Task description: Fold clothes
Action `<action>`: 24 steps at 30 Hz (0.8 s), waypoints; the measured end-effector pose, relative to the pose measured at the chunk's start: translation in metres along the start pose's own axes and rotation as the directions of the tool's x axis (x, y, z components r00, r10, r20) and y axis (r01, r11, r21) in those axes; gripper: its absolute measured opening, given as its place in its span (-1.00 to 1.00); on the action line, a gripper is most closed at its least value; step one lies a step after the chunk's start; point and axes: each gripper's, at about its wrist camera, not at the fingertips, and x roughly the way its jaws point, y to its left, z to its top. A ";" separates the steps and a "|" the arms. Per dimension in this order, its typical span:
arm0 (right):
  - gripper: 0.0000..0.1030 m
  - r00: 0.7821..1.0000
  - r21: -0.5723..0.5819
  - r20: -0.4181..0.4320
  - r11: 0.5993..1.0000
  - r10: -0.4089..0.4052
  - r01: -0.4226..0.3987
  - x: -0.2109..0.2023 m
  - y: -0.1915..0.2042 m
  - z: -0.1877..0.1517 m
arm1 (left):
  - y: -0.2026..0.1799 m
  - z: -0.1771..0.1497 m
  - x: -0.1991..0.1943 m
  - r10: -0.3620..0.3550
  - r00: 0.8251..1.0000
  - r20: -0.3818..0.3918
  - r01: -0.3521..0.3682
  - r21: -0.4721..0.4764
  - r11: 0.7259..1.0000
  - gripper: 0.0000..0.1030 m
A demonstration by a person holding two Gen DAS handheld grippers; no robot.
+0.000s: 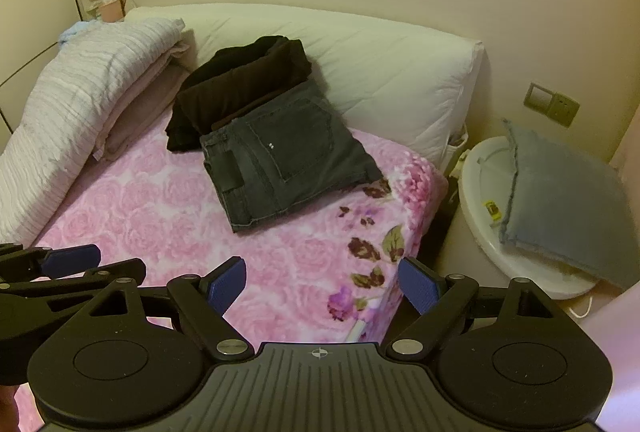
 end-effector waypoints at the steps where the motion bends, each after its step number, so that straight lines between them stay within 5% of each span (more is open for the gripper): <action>1: 0.67 1.000 0.000 0.002 1.000 0.001 -0.001 0.000 -0.001 0.000 | 0.001 0.000 -0.001 -0.001 1.000 0.000 0.001 0.000 1.000 -0.31; 24: 0.67 0.999 -0.025 0.015 0.999 -0.029 0.029 -0.007 0.016 -0.001 | 0.015 -0.007 -0.006 -0.020 1.000 0.002 0.020 -0.003 1.000 -0.31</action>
